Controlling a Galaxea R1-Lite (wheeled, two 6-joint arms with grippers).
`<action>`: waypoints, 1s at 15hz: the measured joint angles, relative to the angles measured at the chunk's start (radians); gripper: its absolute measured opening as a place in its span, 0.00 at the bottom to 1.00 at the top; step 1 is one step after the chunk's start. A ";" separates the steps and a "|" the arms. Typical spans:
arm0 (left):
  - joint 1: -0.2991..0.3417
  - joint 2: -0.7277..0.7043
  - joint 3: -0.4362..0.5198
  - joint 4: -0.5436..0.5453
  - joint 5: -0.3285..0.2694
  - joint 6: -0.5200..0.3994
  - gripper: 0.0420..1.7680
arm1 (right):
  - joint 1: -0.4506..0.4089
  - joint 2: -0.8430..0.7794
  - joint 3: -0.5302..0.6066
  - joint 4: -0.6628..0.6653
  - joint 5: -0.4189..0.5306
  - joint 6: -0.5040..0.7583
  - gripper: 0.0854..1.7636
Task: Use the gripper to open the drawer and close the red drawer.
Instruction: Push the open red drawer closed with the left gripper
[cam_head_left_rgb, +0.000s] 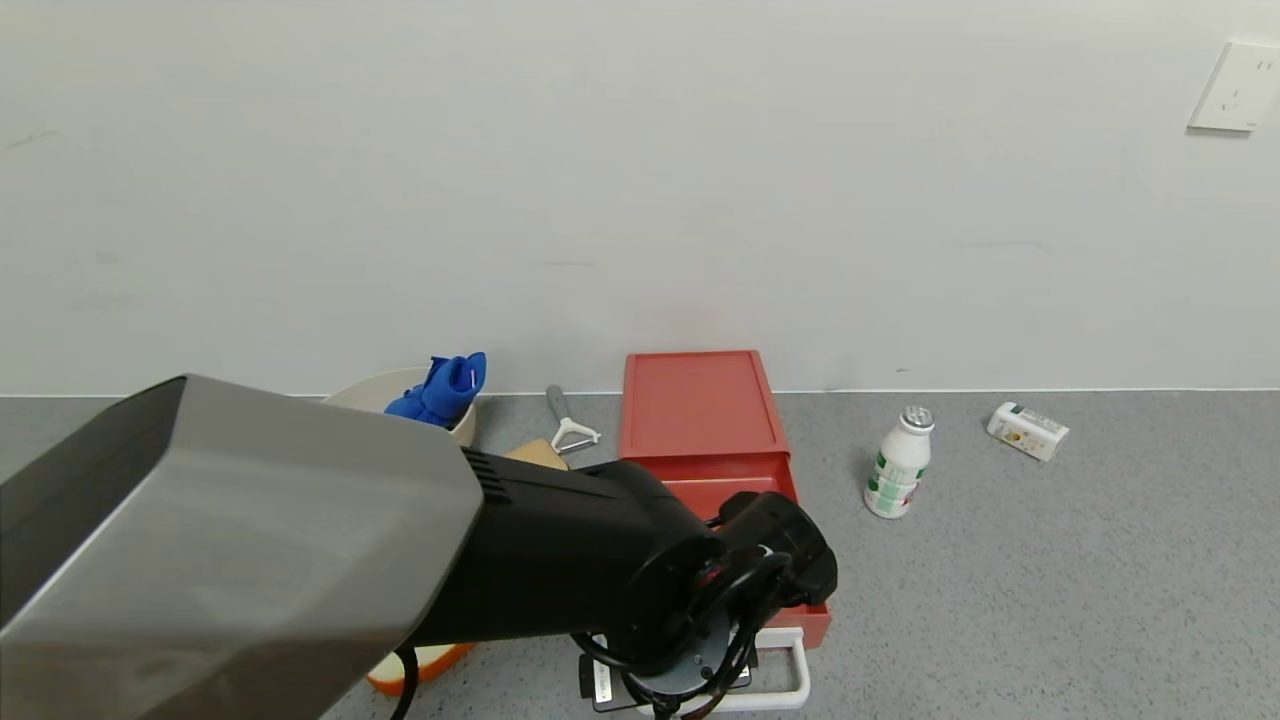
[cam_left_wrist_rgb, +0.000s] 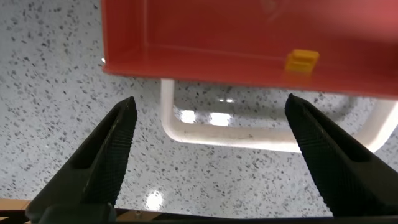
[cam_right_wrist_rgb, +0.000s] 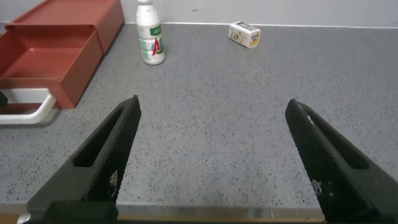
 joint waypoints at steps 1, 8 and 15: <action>0.003 0.003 -0.003 -0.002 0.000 0.008 0.97 | 0.000 0.000 0.000 0.000 0.000 0.000 0.97; 0.039 0.020 -0.057 -0.004 0.014 0.066 0.97 | 0.000 0.000 0.000 -0.001 0.000 0.000 0.97; 0.070 0.051 -0.113 -0.002 0.033 0.127 0.97 | 0.000 0.000 0.000 -0.001 0.000 0.000 0.97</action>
